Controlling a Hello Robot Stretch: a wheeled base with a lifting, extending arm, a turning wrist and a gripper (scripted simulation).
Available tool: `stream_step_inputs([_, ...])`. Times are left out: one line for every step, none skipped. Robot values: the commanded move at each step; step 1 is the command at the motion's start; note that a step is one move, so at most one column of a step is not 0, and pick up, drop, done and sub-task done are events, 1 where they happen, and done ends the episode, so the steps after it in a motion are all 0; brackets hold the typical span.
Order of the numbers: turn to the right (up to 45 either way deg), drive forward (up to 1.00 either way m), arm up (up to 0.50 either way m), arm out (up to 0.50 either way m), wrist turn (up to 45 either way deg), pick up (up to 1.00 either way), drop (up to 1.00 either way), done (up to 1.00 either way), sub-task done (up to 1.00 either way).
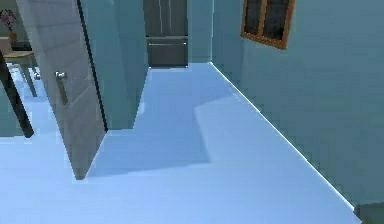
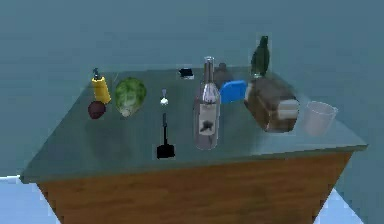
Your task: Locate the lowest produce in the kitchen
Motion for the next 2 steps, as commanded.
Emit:
stream_step_inputs([45.0, 0.00, 0.00, 0.00, 0.0, 0.00, 0.00, 0.00, 0.00])
stream_step_inputs([-45.0, 0.00, 0.00, 0.00, 0.0, 0.00, 0.00, 0.00, 0.00])
